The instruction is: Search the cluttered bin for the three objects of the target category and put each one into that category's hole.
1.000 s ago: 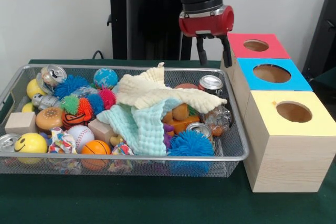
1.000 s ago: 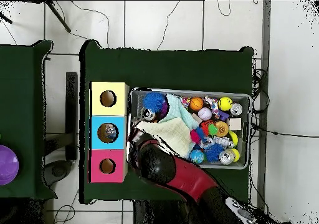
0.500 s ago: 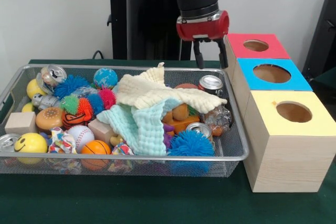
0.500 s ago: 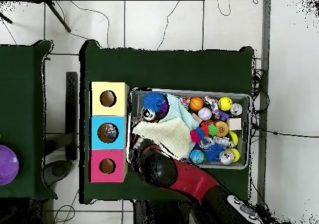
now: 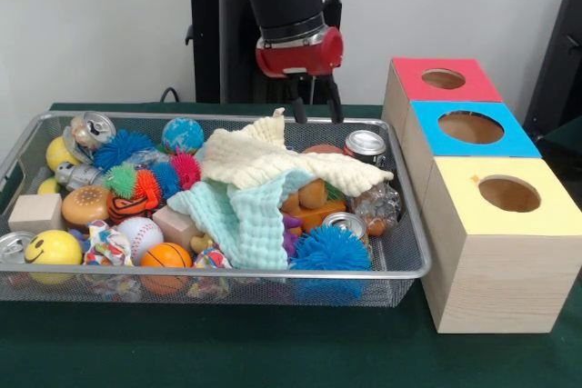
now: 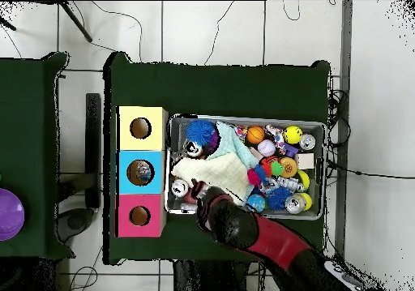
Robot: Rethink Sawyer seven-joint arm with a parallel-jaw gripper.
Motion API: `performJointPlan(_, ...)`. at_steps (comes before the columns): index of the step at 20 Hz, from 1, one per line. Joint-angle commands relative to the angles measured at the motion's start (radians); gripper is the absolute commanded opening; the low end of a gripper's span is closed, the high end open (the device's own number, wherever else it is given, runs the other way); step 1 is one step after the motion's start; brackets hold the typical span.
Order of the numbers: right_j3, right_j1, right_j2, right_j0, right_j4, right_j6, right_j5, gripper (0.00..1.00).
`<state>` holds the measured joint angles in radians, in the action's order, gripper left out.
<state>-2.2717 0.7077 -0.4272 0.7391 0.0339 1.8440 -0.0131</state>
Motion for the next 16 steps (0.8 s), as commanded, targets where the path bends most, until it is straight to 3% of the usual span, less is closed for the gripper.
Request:
performJointPlan(1, 0.062, -0.076, -0.079, 0.051, -0.081, 0.050, -0.024, 1.00)
performJointPlan(16, 0.136, -0.191, -0.147, 0.199, -0.180, -0.006, -0.098, 1.00)
